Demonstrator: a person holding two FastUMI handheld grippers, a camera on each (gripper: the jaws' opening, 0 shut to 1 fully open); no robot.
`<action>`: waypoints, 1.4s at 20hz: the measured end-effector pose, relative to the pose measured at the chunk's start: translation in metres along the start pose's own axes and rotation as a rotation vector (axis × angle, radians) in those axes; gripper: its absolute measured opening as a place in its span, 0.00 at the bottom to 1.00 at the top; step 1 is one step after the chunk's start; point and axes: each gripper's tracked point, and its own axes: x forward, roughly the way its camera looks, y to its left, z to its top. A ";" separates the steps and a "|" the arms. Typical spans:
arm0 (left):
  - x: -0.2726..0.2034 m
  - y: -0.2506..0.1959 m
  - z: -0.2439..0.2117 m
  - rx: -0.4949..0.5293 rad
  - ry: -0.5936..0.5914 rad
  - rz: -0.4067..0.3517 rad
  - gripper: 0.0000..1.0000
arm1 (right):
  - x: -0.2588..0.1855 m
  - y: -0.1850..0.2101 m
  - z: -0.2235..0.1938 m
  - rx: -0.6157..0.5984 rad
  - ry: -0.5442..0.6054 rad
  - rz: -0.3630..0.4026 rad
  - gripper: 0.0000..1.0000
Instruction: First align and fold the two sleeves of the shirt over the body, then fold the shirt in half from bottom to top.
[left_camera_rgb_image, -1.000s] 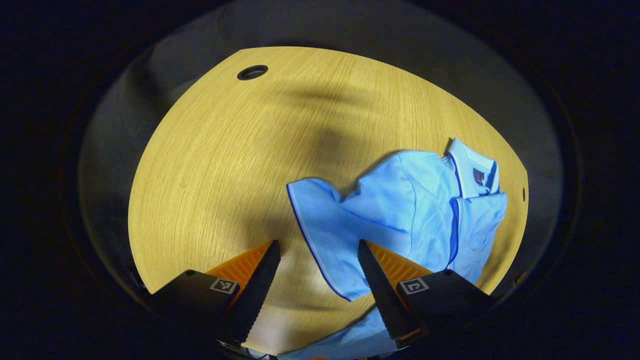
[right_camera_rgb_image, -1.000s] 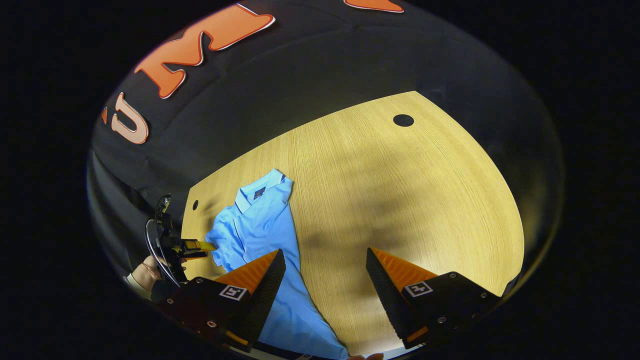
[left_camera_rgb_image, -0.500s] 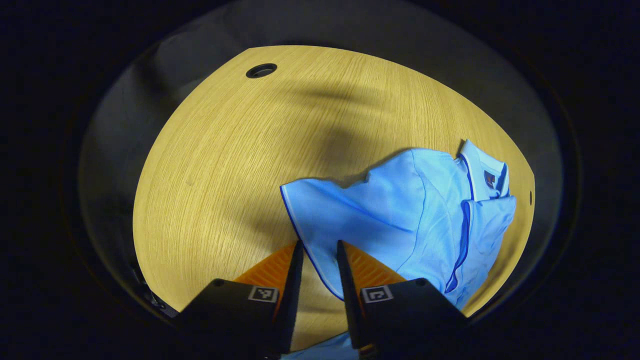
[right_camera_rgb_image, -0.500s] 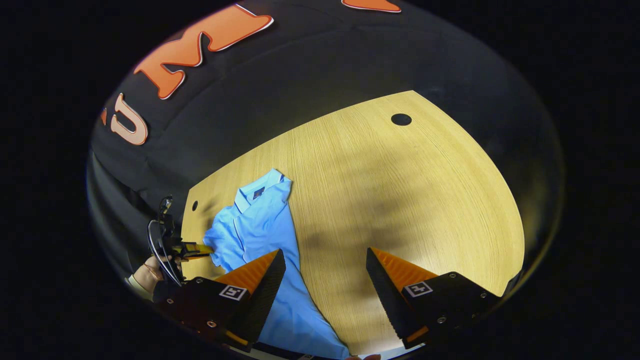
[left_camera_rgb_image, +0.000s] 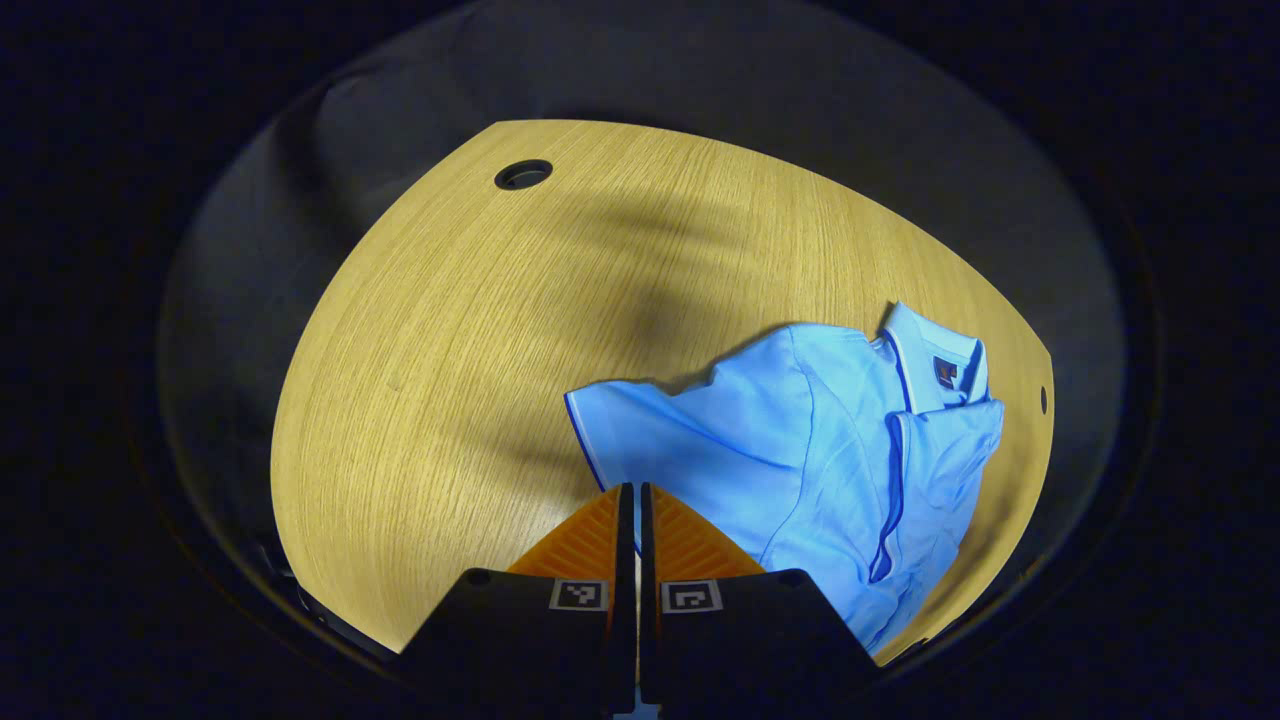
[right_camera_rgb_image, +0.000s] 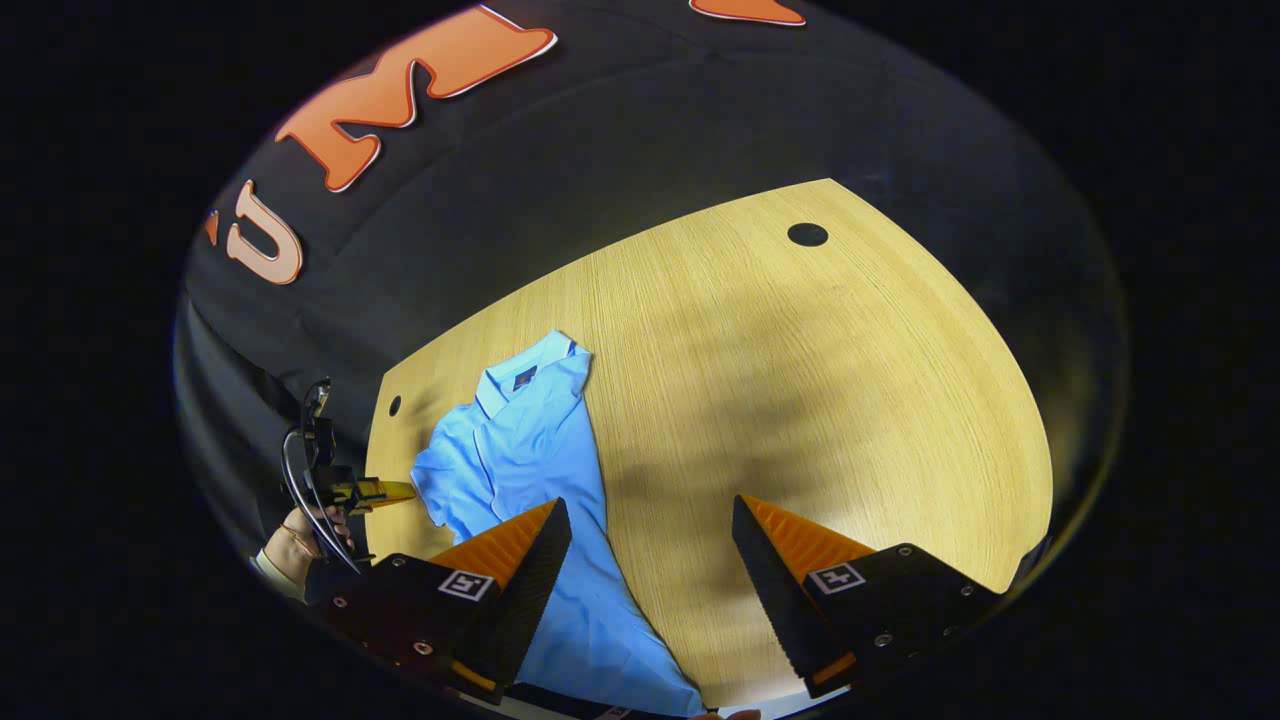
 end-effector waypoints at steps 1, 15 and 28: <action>0.004 0.000 -0.003 -0.007 0.018 0.008 0.06 | 0.000 -0.001 0.000 0.000 0.001 -0.001 0.98; 0.021 -0.002 -0.017 -0.068 0.111 0.067 0.96 | 0.004 -0.021 -0.007 0.031 0.027 0.005 0.98; 0.026 -0.031 -0.004 -0.060 0.061 0.041 0.11 | 0.016 -0.033 -0.004 0.059 0.049 -0.003 0.98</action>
